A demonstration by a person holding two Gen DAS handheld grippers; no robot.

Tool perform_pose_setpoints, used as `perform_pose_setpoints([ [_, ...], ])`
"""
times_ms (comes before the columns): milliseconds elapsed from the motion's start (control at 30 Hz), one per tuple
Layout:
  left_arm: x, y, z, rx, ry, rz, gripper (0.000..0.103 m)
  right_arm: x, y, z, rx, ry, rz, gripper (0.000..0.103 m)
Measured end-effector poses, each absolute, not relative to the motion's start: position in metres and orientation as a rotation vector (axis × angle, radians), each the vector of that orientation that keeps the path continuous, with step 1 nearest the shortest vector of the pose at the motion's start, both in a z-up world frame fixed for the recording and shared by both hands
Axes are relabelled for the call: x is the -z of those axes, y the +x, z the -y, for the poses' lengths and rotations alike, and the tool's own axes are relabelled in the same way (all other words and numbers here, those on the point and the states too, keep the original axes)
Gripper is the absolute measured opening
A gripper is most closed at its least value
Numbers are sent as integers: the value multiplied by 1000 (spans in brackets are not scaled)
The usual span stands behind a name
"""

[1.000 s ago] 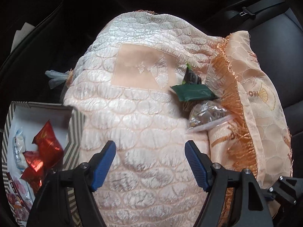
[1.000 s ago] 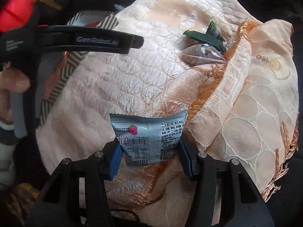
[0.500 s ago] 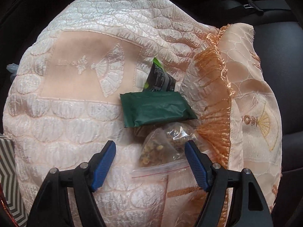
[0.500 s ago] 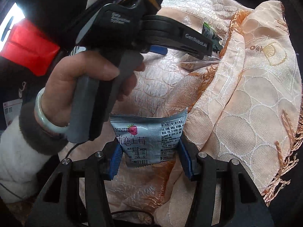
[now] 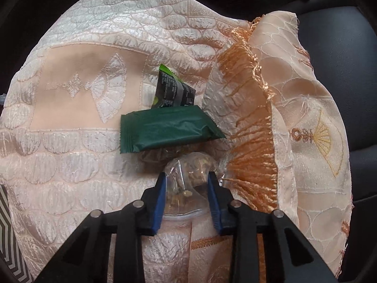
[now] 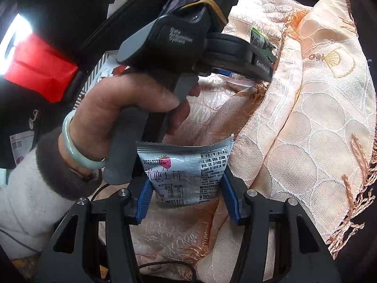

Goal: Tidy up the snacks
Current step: 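Grasp the clear bag of nuts with the left tool while the right tool holds the strawberry packet, then carry the nut bag and strawberry packet over the white tray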

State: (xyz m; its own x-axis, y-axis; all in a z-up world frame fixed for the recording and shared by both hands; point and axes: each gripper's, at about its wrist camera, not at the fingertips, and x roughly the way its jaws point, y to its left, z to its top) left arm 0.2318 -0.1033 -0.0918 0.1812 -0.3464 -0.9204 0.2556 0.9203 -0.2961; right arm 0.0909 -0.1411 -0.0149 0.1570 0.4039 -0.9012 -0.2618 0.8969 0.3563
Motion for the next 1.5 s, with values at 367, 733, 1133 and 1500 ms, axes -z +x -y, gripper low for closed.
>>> perform_pose_setpoints([
  [367,52,190,38,365,-95,-1244,31,8,88,148,-447,125,-1299,53],
  [733,15,133,-21,255,-3,-1117,31,-5,76,137,-417,154,-1247,53],
  [1133,-9,91,-69,161,18,-1027,31,-22,70,91,-438,105,-1190,53],
  [1500,-15,70,-125,48,-18,-1002,31,-32,74,27,-523,31,-1168,53],
])
